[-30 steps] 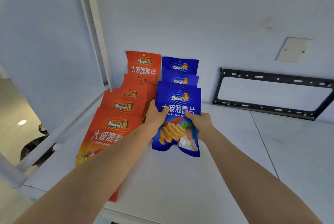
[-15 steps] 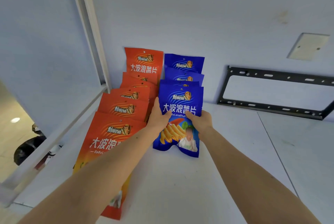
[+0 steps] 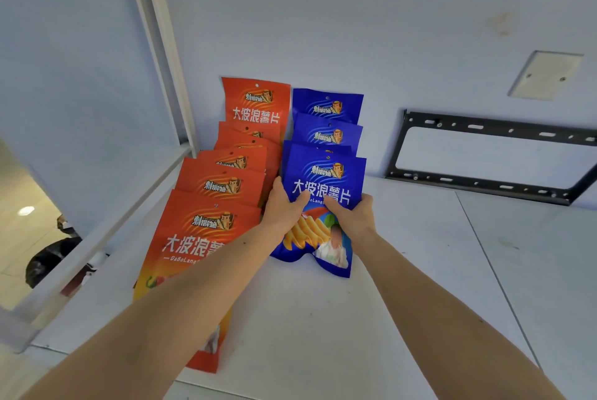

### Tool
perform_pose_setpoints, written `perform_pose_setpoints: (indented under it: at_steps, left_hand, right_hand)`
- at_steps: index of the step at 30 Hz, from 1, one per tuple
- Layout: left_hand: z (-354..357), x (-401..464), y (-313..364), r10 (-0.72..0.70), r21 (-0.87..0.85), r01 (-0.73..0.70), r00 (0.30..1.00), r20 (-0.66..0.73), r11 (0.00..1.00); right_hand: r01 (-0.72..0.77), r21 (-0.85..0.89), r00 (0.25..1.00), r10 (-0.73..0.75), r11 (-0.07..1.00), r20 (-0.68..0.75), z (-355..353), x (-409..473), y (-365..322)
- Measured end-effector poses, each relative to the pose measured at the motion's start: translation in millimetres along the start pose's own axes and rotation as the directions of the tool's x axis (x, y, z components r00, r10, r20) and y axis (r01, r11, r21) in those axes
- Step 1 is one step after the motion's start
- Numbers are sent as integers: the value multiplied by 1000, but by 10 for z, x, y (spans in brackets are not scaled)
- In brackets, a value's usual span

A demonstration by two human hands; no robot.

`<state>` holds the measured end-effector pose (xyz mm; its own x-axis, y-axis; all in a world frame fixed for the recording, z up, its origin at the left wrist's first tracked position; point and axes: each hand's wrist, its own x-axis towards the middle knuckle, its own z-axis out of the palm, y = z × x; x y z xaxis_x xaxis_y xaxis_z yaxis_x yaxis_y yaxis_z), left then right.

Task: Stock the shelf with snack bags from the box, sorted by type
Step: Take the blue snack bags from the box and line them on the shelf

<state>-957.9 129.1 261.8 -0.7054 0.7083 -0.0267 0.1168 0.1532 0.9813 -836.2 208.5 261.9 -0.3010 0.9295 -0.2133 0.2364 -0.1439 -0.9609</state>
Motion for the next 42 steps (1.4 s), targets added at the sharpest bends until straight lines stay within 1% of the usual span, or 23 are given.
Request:
perform_pose_setpoints:
  at_steps: [3,6,10,12,15,19,24,28,31,35,39,42]
  left_hand:
    - [12,6,-67,-20,31,20,1000,1,999]
    - [-8,14,-115,-70,-1,70,997,-25,998]
    - [-29,27,-105,-89,-57,85,994,-67,995]
    - [-23,22,-64,-84,-46,81,993,-81,996]
    - [-15,35,-29,-53,17,55,994,-91,998]
    - [-33,81,-6,-23,53,25,998,-52,998]
    - [-38,81,-39,-76,91,76,997,-8,993]
    - [-44,6,-36,-72,89,76,997,-38,993]
    - [-56,-39,-4,-41,154,45,999,-28,987]
    - [-58,-112,76,0,281,0,1000,-1,960]
    - [-53,-218,174,59,439,-54,998,2,897]
    - [-33,-335,234,128,576,-123,991,33,808]
  right_hand:
    - [70,-52,997,-69,996,21,12,-6,51]
    - [109,-106,993,-104,988,51,9,-5,72]
    - [56,-165,997,-48,985,52,16,19,118]
    - [27,-148,998,-18,989,60,14,36,159]
    - [9,-90,997,-2,996,80,10,53,183]
    - [20,-53,998,-17,998,63,25,55,162]
    - [-74,-84,994,80,994,69,31,43,174]
    - [-77,-49,997,78,996,27,23,20,179]
    - [-60,-34,998,60,998,12,2,10,189]
    - [-42,-71,999,42,997,7,-63,-42,168]
    - [-12,-122,1000,13,992,3,-202,-127,144]
    - [58,-237,998,-60,970,1,-364,-212,114]
